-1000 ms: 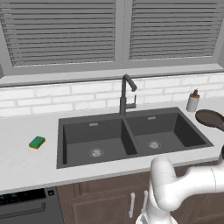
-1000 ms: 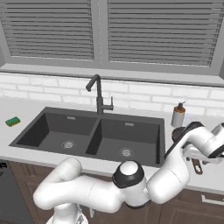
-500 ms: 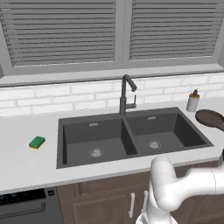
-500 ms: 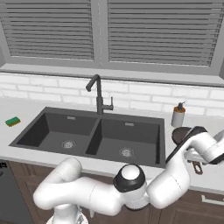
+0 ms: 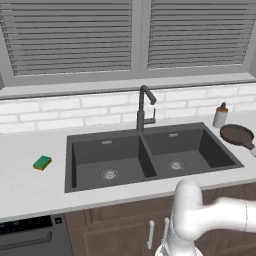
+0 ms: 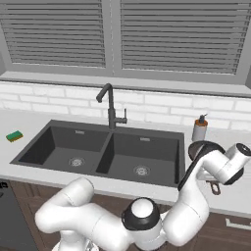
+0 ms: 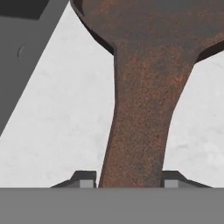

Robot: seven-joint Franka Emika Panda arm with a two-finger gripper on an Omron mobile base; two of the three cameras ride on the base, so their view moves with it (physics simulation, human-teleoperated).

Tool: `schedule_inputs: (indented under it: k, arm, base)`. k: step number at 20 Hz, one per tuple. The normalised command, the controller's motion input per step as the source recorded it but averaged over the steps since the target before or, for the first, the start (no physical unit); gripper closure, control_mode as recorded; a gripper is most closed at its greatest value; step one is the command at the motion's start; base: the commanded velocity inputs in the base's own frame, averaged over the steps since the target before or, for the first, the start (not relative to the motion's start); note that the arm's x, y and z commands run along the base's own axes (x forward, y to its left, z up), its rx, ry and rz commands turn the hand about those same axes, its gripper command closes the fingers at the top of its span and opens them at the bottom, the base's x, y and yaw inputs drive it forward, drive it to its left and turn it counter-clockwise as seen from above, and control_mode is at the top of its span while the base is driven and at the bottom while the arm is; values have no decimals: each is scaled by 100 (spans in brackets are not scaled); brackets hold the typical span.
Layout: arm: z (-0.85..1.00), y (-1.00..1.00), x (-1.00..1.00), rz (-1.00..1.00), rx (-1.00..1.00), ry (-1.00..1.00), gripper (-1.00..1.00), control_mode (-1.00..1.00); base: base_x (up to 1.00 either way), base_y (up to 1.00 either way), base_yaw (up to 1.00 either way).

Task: Pick the pan and sponge and place them into the sink. Then turn on the water.

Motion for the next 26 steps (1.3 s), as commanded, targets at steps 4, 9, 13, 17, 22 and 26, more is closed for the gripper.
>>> schedule_inputs:
  k: [4,9,13,17,22,26]
  arm:
    - [-16,68,0,0,-1,-3,100,-100]
    - [36,53,0,0,2,0,100,-100]
    - [52,41,0,4,10,0,100,-100]
    - [32,47,4,10,6,1,100,-100]
    - [10,42,3,13,-2,1,100,-100]
    - [0,46,15,10,-12,4,100,-100]
  base:
    - [0,0,0]
    - [0,0,0]
    - [0,0,0]
    - [0,0,0]
    - [0,0,0]
    - [0,0,0]
